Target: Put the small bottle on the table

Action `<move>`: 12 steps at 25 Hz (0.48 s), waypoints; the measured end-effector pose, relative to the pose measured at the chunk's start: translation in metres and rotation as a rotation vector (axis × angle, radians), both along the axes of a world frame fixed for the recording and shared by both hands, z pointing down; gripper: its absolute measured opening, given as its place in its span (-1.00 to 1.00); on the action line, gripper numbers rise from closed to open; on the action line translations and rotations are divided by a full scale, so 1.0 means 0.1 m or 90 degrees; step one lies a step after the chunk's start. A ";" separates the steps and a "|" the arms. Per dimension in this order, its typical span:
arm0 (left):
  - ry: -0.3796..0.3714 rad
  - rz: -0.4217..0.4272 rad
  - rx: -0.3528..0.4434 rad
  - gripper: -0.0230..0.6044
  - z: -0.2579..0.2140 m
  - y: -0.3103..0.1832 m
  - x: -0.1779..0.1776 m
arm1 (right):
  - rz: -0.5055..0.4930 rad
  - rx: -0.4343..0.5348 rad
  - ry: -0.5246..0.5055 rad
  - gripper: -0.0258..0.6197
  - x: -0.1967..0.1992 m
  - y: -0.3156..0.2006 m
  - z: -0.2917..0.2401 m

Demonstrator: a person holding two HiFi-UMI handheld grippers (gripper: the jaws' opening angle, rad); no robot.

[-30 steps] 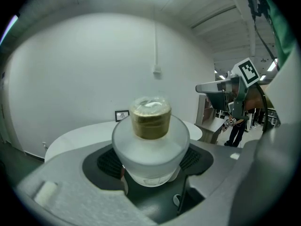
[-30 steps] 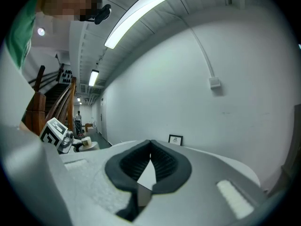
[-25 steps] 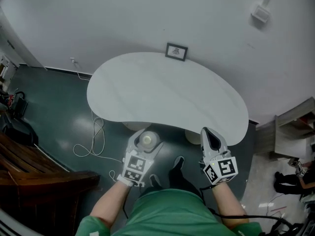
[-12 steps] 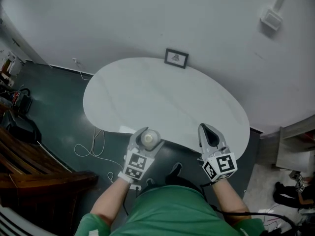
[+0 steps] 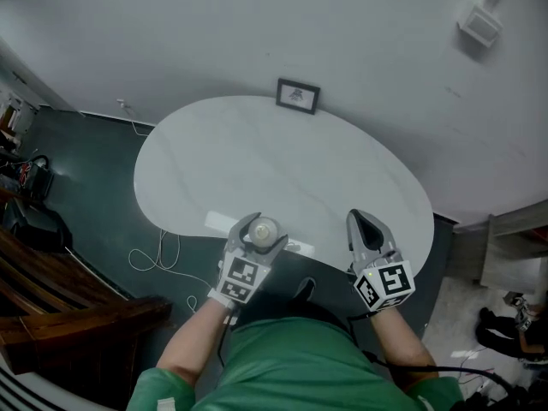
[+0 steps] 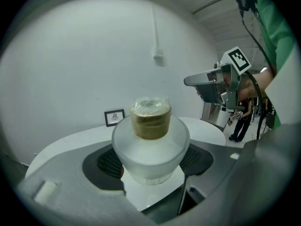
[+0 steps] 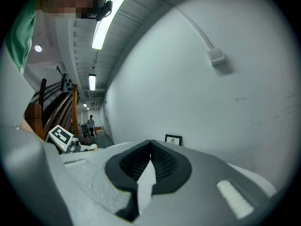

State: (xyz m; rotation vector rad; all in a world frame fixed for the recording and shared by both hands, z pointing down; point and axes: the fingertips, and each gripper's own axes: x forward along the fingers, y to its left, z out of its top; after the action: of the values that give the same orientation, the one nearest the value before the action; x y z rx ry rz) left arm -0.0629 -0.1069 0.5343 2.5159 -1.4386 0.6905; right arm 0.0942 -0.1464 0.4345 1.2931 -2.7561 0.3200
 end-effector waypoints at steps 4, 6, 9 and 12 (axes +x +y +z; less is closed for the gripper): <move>-0.008 0.049 -0.007 0.17 0.12 -0.21 0.01 | 0.032 -0.017 0.008 -0.92 -0.01 -0.10 0.12; -0.011 0.072 -0.018 0.17 0.23 -0.30 0.00 | 0.060 -0.025 0.010 -0.91 0.01 -0.13 0.15; -0.016 0.120 -0.026 0.17 0.34 -0.42 0.01 | 0.105 -0.032 0.016 -0.92 0.04 -0.14 0.16; -0.019 0.171 -0.032 0.17 0.46 -0.56 0.05 | 0.147 -0.041 0.027 -0.92 0.08 -0.15 0.20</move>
State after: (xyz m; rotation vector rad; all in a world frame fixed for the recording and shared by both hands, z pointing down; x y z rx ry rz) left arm -0.0583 -0.1629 0.5801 2.6962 -1.0865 0.7988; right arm 0.1020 -0.1618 0.4541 1.5852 -2.5421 0.3884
